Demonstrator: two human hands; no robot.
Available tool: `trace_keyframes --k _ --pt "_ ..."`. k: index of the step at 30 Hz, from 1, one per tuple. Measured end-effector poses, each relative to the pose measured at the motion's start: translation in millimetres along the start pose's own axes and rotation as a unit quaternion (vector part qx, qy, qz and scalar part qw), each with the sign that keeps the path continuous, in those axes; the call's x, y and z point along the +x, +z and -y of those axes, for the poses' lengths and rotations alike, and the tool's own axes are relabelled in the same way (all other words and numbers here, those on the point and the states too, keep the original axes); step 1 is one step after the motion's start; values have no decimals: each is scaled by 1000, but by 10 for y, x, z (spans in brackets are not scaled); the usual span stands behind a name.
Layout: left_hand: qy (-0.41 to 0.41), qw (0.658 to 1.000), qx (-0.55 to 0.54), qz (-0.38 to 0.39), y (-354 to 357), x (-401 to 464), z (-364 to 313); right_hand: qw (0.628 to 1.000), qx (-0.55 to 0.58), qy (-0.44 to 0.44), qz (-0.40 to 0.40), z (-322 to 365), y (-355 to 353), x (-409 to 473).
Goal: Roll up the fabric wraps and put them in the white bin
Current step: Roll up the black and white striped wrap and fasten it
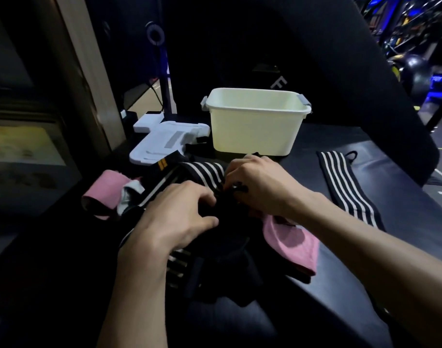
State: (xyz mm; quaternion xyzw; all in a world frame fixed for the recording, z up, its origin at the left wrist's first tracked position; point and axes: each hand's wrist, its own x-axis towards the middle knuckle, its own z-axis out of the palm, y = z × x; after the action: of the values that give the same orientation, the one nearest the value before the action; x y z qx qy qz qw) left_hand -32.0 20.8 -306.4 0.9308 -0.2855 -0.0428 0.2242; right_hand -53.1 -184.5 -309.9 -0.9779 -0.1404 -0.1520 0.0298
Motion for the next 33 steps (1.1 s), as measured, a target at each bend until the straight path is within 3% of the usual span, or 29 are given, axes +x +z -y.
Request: trace_keyframes --k 3,5,7,11,14,17,19,25,28,33 --pt "6 1000 -10 5 -8 -36 37 980 153 75 -107 -68 -146 11" --pt "4 1000 -17 10 -27 -82 40 930 291 123 -186 -123 -372 2" --pt "12 999 -37 -9 -70 -135 12 882 396 145 -212 -167 -612 -54" --pt "40 973 -144 -174 -180 -232 -104 823 504 124 -230 -209 -922 -262" --pt "52 951 -132 -276 -195 -231 -102 786 558 95 -247 -257 -1064 -447" --pt "29 987 -87 -131 -140 -191 -43 776 565 101 -260 -312 -1178 -633" --pt "34 993 -92 -59 -61 -139 10 765 562 125 -289 -368 -1229 -734" --pt "37 993 -93 -68 -45 -113 80 704 559 266 -346 -690 -1201 -1044" --pt "66 984 -159 -40 -72 -151 59 656 588 319 -349 -842 -1144 -1194" --pt "103 948 -293 -73 -165 -300 -174 562 647 370 -358 -1045 -1116 -1447"
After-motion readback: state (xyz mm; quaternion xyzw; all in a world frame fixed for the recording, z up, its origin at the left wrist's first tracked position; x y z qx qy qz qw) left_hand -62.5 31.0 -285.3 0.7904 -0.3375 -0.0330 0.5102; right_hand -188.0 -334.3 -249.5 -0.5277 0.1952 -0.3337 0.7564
